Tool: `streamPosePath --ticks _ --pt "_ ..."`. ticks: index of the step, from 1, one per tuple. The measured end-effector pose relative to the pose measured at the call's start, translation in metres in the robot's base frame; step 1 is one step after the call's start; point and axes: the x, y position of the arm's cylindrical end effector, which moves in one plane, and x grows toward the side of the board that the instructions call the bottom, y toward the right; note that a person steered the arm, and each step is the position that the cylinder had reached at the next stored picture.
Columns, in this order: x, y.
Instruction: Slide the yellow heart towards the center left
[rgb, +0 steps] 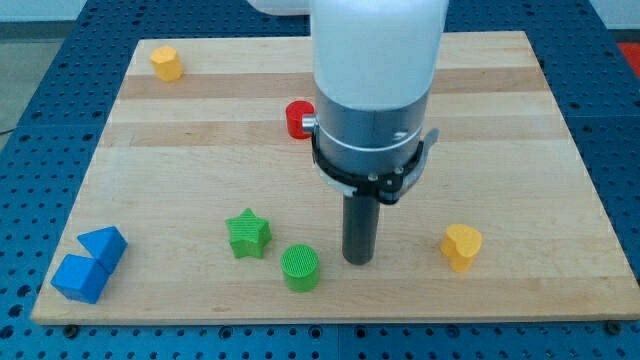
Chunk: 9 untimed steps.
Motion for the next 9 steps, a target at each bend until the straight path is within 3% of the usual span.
streamPosePath --ticks 2,3,4,7,9 --pt "0.051 0.098" --pt "0.044 0.137" --pt "0.014 0.133" --pt "-0.049 -0.007" --pt "-0.059 0.032"
